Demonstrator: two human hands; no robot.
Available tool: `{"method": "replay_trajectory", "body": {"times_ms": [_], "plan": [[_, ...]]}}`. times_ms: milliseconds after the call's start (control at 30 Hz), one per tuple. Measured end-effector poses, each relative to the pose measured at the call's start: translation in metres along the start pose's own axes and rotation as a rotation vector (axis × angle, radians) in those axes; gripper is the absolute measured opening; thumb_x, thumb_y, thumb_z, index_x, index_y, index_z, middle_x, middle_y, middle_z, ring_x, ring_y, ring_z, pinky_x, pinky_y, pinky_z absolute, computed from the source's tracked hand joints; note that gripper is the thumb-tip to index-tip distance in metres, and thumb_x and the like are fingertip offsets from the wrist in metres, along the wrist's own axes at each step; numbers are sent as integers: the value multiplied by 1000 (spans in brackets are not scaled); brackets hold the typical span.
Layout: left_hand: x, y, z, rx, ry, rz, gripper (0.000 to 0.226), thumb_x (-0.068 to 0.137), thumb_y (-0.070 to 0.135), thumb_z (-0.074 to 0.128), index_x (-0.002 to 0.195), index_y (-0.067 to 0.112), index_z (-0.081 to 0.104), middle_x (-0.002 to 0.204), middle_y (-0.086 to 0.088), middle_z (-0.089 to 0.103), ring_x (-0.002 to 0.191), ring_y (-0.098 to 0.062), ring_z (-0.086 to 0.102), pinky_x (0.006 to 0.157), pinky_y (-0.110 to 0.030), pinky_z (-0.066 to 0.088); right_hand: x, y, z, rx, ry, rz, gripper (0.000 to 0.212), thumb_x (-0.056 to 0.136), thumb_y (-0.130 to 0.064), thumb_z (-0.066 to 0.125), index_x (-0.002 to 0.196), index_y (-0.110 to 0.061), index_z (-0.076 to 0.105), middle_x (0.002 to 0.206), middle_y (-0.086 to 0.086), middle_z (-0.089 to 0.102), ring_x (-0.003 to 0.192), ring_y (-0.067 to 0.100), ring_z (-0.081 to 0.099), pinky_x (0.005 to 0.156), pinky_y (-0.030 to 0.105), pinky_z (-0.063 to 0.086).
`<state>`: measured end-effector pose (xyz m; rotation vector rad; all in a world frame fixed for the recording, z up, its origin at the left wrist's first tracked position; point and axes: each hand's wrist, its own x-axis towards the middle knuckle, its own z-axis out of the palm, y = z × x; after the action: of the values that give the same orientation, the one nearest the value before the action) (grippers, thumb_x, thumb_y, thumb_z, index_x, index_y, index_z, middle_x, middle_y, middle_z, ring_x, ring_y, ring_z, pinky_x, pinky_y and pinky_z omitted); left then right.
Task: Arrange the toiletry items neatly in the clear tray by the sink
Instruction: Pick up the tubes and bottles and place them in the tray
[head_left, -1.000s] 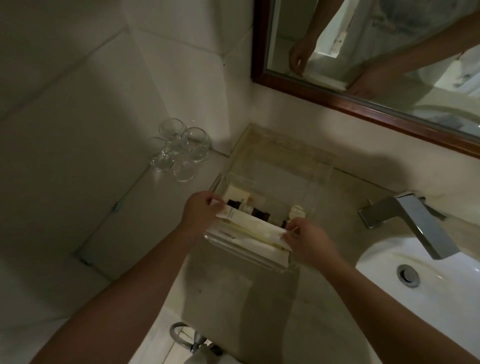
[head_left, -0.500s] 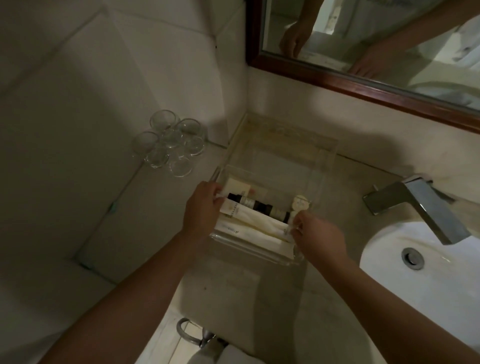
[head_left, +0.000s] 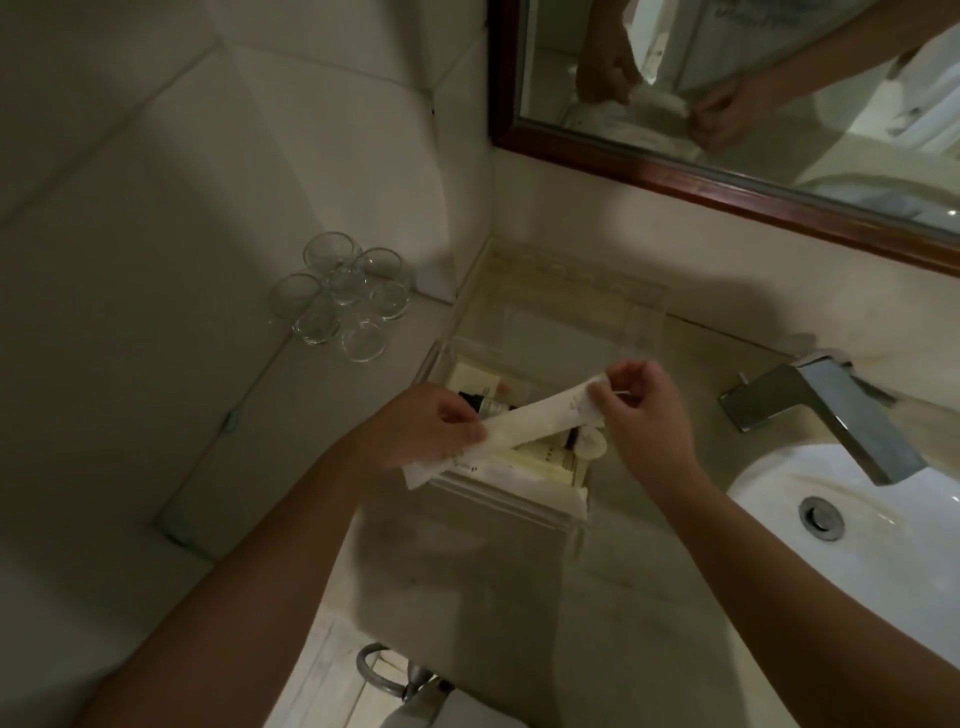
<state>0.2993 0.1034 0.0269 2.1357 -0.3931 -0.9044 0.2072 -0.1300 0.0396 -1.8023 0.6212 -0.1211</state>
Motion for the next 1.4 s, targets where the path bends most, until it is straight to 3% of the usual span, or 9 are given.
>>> {"method": "replay_trajectory", "body": {"times_ms": [133,233,400,500,633,733,867,1033,1400], "plan": [[-4,9,4,-64,-235,-122,36,95,46,48,102,20,72,88,1,76,89,-18,70,86,-36,53,4,-3,0,71,-36,-28,19,93,-16,62,109,-26,65,99,-6,67,88,5,67,69,20,56],[-8,10,4,-241,-335,-210,50,98,48,37,103,13,73,92,-15,73,83,-25,69,84,-36,55,3,2,-6,119,-42,-19,13,92,-14,62,96,-24,69,96,-4,69,86,7,66,65,14,53],[-3,7,6,-392,-436,-203,30,98,28,46,97,17,74,92,-8,63,76,-14,58,74,-29,51,1,13,-12,347,-155,80,22,93,-6,57,83,-22,68,93,3,69,88,14,64,80,28,53],[-3,22,17,-530,-503,-181,12,93,9,53,94,10,65,83,-2,61,68,-8,61,64,-23,52,-1,13,-6,476,-167,118,20,98,-9,51,103,-21,66,108,2,70,104,19,66,89,30,54],[3,39,52,-777,-198,-131,17,88,3,60,105,7,61,93,-5,69,84,-16,69,73,-32,56,-14,10,11,528,-297,339,40,99,-31,51,137,-22,43,127,6,57,106,23,66,88,37,55],[9,45,70,-945,19,-147,27,86,5,64,111,-3,58,106,-19,70,96,-30,69,80,-40,57,-29,9,16,428,-480,348,38,98,-30,52,133,-15,48,121,14,64,100,28,70,80,41,58],[9,51,77,-977,239,-209,22,84,8,68,103,-1,61,97,-15,71,84,-24,72,67,-29,56,-33,13,11,444,-428,291,20,97,-14,54,118,-11,53,106,14,70,92,28,73,72,39,58],[7,51,57,-1166,381,-185,13,90,19,61,100,10,59,91,-7,69,81,-18,68,56,-28,56,-25,16,-1,402,-303,235,10,95,-9,58,89,-12,65,71,5,64,58,11,62,56,26,52],[2,23,20,-1197,407,-136,30,96,27,52,108,1,60,99,-16,72,94,-25,71,71,-33,60,-14,31,-9,451,-170,308,23,95,-9,58,115,1,60,80,11,62,54,9,58,51,20,52]]}}
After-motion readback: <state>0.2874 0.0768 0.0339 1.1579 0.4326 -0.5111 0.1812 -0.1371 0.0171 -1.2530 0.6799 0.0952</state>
